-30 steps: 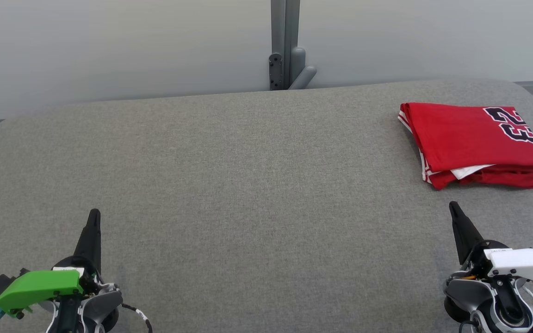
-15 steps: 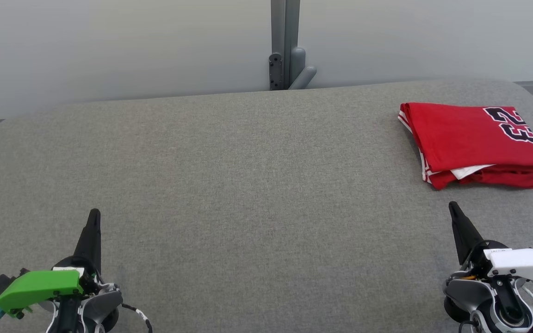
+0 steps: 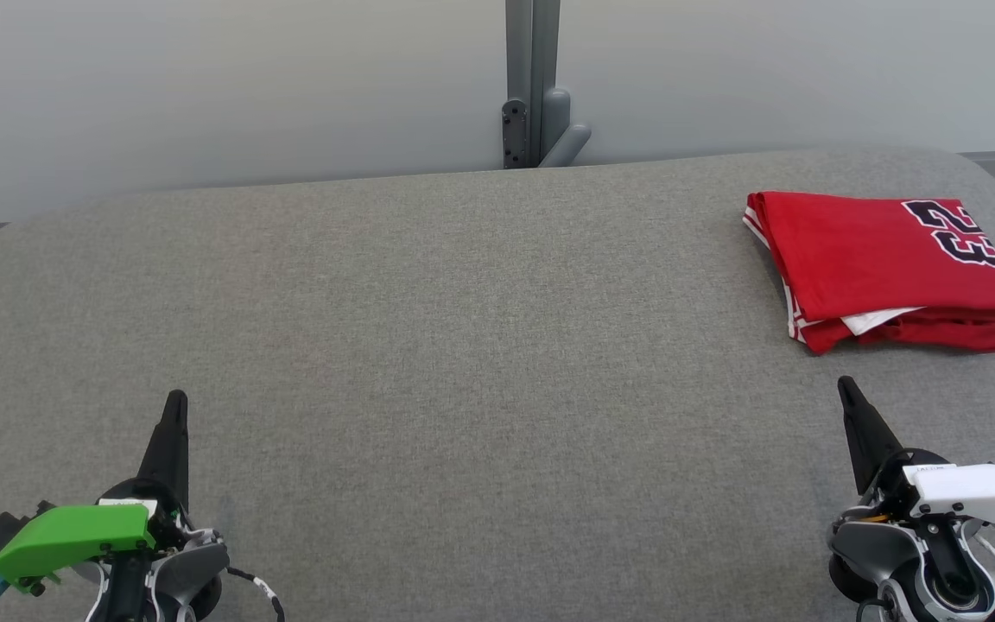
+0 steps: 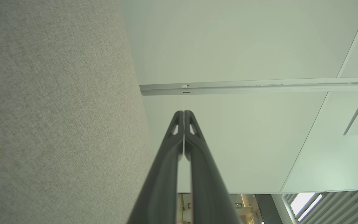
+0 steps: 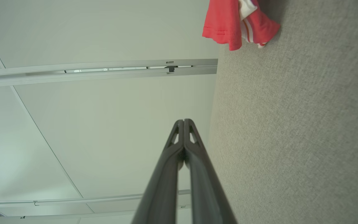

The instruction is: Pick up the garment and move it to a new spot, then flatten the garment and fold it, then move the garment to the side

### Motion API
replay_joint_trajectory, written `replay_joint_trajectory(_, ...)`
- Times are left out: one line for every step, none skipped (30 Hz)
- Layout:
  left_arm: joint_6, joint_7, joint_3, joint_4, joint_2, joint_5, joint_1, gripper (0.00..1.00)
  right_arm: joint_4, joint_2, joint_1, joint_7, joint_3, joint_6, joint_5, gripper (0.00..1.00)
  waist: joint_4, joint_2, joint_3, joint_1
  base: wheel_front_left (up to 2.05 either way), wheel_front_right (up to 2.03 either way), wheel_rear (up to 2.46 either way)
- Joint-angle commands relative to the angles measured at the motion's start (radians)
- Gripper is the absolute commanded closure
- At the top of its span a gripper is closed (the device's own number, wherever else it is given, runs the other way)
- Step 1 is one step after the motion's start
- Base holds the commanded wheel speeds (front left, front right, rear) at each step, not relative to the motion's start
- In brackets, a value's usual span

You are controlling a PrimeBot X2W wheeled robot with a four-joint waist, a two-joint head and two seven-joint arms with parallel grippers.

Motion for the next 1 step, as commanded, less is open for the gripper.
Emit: replay_joint_trajectory(-0.005,0.004,0.002,0.002,0.001,-0.002,-0.011,1.0,0.002,0.0,-0.01,0.001,-0.003,0.0,-0.005,1.0,0.0,0.0028,0.0,0.0,0.0,0.0,0.0)
